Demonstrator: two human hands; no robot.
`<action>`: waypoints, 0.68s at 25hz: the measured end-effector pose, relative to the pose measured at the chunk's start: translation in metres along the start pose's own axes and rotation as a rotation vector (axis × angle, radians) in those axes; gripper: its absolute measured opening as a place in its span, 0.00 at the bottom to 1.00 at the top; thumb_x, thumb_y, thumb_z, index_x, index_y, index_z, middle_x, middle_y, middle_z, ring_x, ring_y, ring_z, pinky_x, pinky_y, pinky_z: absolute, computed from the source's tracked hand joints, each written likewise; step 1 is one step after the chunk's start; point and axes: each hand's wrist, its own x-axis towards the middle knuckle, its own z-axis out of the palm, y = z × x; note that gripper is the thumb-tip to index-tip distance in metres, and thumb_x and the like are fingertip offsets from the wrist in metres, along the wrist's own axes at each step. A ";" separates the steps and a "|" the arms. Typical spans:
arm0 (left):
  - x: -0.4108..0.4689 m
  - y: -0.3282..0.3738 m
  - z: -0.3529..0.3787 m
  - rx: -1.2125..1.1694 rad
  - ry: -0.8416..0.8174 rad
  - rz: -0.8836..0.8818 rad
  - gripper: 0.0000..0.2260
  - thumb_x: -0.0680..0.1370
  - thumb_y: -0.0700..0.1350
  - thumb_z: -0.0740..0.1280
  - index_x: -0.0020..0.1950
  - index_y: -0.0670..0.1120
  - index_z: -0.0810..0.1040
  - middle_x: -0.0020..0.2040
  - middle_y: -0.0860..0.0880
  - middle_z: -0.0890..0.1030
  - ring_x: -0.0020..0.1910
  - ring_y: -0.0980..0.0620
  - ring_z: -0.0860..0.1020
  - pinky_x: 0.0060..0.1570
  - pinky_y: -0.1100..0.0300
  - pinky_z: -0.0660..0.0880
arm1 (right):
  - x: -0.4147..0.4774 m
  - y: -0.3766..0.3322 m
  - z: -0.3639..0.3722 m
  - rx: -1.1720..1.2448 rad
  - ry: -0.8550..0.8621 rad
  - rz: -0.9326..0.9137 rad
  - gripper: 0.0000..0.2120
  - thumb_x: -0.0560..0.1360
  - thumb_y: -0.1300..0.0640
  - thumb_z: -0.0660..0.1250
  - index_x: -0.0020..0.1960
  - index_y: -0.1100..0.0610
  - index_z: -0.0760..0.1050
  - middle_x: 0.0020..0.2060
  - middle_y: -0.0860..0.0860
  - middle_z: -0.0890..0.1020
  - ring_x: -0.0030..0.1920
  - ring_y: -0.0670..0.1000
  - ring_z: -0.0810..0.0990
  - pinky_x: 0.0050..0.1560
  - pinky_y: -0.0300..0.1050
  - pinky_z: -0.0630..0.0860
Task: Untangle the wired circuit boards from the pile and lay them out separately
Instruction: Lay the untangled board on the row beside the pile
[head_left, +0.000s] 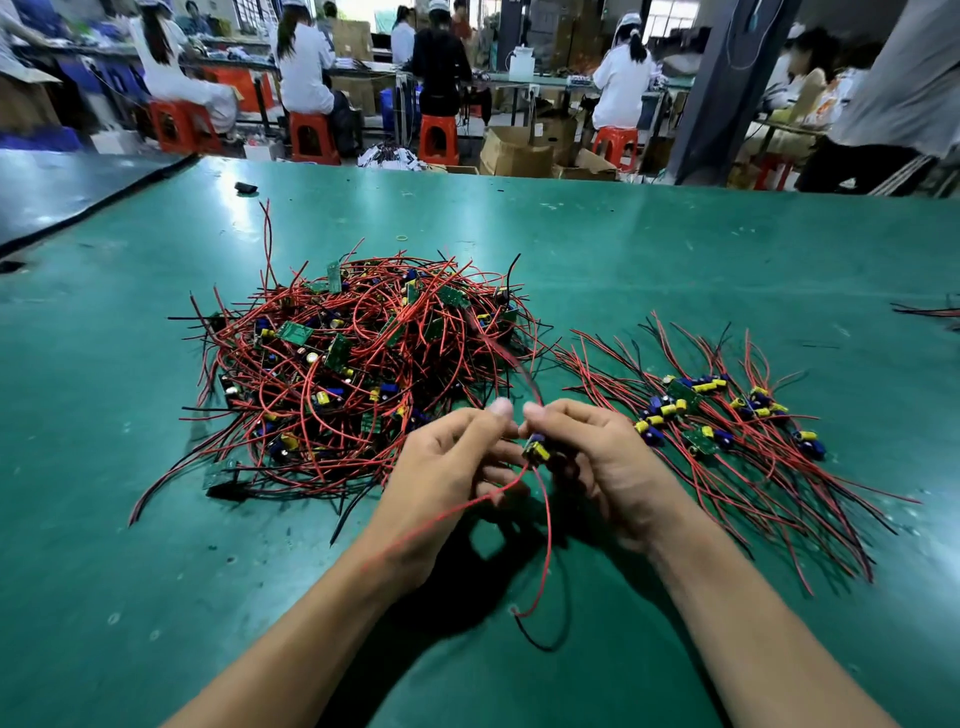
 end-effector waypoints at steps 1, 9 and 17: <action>-0.001 -0.001 0.001 -0.004 -0.034 -0.019 0.16 0.72 0.52 0.71 0.48 0.39 0.79 0.37 0.41 0.82 0.31 0.51 0.79 0.30 0.62 0.76 | 0.000 0.004 0.003 0.049 -0.031 0.003 0.09 0.68 0.55 0.75 0.37 0.58 0.77 0.32 0.58 0.78 0.30 0.52 0.77 0.32 0.43 0.77; -0.004 -0.004 -0.001 0.013 -0.104 -0.069 0.16 0.74 0.36 0.73 0.60 0.40 0.75 0.44 0.38 0.86 0.40 0.48 0.85 0.38 0.60 0.79 | 0.003 0.007 -0.003 -0.218 0.119 -0.074 0.08 0.73 0.52 0.75 0.38 0.55 0.81 0.30 0.55 0.72 0.27 0.49 0.72 0.26 0.38 0.72; -0.001 -0.007 0.001 -0.001 -0.145 -0.119 0.04 0.77 0.37 0.69 0.48 0.43 0.83 0.45 0.39 0.85 0.43 0.39 0.85 0.46 0.53 0.81 | 0.004 0.005 0.000 0.064 0.087 -0.023 0.07 0.65 0.56 0.77 0.41 0.54 0.82 0.30 0.52 0.79 0.25 0.47 0.76 0.24 0.37 0.73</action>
